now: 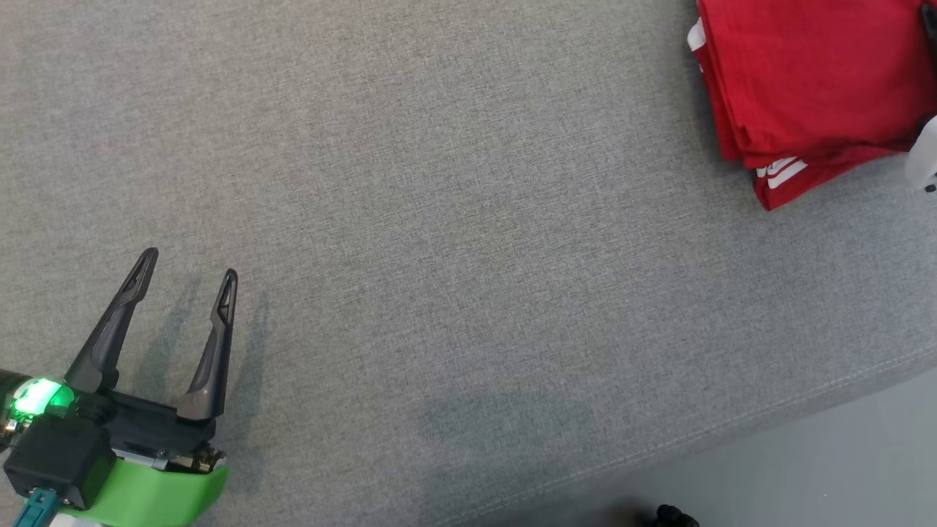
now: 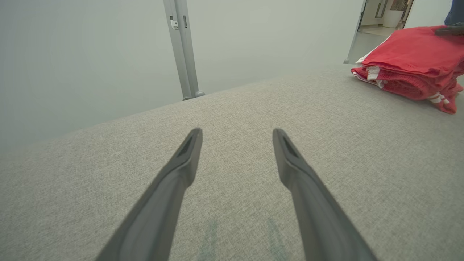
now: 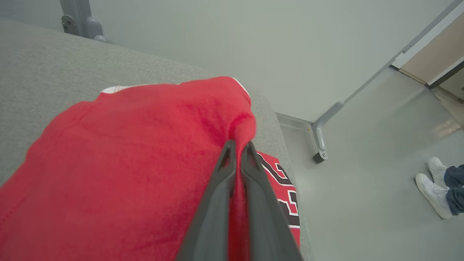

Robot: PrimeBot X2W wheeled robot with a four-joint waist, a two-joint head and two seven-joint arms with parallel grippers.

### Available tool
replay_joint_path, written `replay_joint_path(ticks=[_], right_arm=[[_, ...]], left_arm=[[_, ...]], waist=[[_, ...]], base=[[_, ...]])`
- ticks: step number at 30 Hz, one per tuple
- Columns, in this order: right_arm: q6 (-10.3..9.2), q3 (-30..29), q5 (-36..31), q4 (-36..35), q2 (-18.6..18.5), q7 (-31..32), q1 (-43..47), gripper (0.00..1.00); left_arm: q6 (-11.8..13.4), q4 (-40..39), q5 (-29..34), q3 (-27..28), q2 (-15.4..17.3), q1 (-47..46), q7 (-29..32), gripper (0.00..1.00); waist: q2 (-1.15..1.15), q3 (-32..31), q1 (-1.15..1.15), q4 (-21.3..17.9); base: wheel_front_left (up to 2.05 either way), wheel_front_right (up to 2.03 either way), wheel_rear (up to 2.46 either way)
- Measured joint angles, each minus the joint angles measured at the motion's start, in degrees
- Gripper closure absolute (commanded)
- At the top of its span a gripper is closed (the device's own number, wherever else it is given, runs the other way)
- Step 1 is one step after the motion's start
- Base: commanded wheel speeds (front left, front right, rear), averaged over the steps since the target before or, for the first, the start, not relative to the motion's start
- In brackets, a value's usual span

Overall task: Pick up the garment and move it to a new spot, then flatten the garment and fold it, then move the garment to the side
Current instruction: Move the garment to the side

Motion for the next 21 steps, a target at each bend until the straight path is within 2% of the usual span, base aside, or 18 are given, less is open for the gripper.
replay_joint_path(ticks=[4, 5, 6, 7, 14, 17, 21], right_arm=[[0.01, -4.2, -7.1, -3.3, 0.3, 2.8, 0.3, 1.00], [0.02, -5.2, -8.8, -3.9, 0.5, 3.6, 0.6, 0.74], [0.04, -6.4, -10.5, -4.4, 0.8, 4.2, 0.9, 0.04], [0.04, -8.0, -12.4, -5.1, 1.3, 4.7, 1.3, 0.00], [0.04, -20.2, -27.3, -9.0, 5.9, 6.6, 5.0, 0.00], [0.04, -24.2, -32.4, -11.7, 9.9, 5.2, 6.9, 0.00], [0.04, -26.0, -33.3, -13.6, 17.0, 1.3, 8.7, 0.00]], left_arm=[[0.0, -0.4, -0.5, 0.0, 0.7, -0.2, 0.0, 0.00], [0.0, -0.5, -0.6, -0.1, 0.8, -0.4, 0.0, 0.00], [0.0, -0.5, -0.6, -0.1, 0.9, -0.6, 0.0, 0.00], [0.0, -0.5, -0.7, -0.3, 1.1, -0.8, 0.0, 0.00], [0.0, 0.1, -1.1, -1.0, 1.0, -1.6, 0.0, 0.00], [0.0, 0.7, -1.1, -1.1, 0.2, -1.6, 0.0, 0.00], [0.0, 1.8, -1.1, -1.0, -1.4, -1.7, 0.0, 0.00]], waist=[[0.00, 0.9, 0.00, -0.2], [0.00, 1.1, 0.00, -0.1], [0.00, 1.3, 0.00, -0.1], [0.00, 1.4, 0.00, 0.0], [0.00, 1.0, 0.00, 1.1], [0.00, 0.1, 0.00, 1.5], [0.00, -1.5, 0.00, 2.0]], base=[[0.00, 0.00, 0.00], [0.00, 0.00, 0.00], [0.00, 0.00, 0.00], [0.00, 0.00, 0.00], [0.00, 0.00, 0.00], [0.00, 0.00, 0.00], [0.00, 0.00, 0.00]])
